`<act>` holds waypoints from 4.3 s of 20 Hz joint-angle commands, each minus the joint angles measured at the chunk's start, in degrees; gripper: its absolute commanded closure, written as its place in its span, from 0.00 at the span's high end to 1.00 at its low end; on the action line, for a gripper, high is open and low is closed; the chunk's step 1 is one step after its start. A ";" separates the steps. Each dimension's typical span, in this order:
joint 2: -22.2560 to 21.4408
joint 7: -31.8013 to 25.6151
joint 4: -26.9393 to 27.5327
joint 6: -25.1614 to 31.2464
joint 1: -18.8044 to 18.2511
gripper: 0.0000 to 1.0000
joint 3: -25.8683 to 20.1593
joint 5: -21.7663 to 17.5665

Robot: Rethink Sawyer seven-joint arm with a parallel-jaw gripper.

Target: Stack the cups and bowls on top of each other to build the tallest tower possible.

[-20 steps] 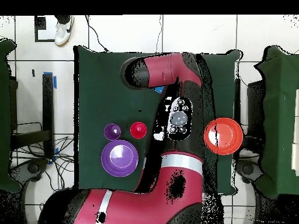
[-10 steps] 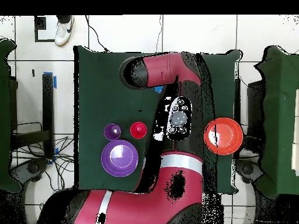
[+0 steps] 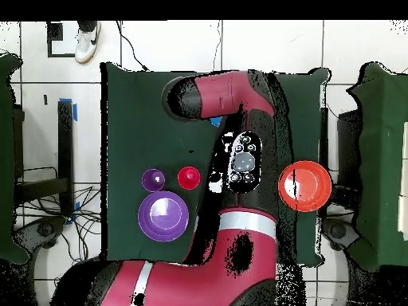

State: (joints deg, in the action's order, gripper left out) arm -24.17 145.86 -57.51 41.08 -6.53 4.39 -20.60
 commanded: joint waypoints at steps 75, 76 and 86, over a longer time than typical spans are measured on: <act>3.85 -4.02 2.62 2.54 2.28 0.00 -4.74 -0.24; 3.83 -4.00 2.57 2.44 2.26 0.00 -4.75 -0.21; 4.15 -3.31 1.87 0.50 1.99 0.00 -4.63 -0.42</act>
State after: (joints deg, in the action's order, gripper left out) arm -22.58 145.86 -54.31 41.08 -5.65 3.69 -20.61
